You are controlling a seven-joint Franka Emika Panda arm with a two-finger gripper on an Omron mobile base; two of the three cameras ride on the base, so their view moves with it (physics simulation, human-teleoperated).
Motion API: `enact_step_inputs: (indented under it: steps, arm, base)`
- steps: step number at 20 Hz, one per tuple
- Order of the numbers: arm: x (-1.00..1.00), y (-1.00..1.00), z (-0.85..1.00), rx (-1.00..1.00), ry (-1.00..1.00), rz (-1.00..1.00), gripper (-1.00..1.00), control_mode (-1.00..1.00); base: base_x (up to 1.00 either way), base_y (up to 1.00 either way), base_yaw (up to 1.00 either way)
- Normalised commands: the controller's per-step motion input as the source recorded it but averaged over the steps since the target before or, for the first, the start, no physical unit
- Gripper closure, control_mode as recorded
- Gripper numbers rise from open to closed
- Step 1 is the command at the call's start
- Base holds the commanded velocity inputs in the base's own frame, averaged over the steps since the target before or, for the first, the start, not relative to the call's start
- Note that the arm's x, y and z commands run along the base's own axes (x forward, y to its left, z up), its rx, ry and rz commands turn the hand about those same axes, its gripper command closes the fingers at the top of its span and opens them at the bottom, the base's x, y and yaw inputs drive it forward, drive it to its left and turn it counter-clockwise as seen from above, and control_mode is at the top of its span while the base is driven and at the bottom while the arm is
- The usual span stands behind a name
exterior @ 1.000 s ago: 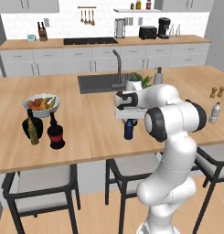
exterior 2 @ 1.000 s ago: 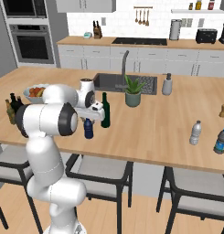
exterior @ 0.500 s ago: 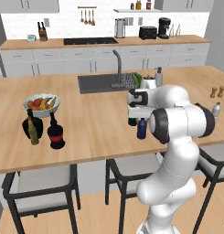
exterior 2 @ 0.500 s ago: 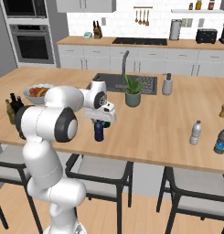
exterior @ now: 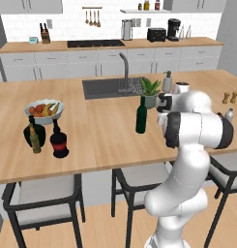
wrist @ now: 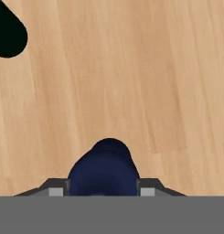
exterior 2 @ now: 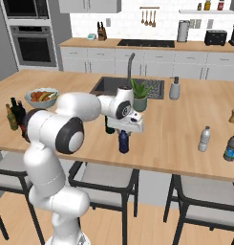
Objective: Move the plastic bottles in the middle to the plastics group, and the glass bottles in the middle to the glass group.
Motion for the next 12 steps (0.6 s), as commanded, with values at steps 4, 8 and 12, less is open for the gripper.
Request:
enact_step_inputs:
  steps: [4, 8, 12]
  arm:
    - [-0.01, -0.95, 0.07, 0.01, 0.00, 0.00, 1.00, -1.00]
    - [0.00, -0.80, 0.00, 0.01, 0.00, 0.00, 1.00, -1.00]
    - [0.00, -0.64, 0.00, 0.00, 0.00, 0.00, 1.00, -1.00]
  base:
    - [0.00, 0.00, 0.00]
    - [0.00, 0.00, 0.00]
    - [0.00, 0.00, 0.00]
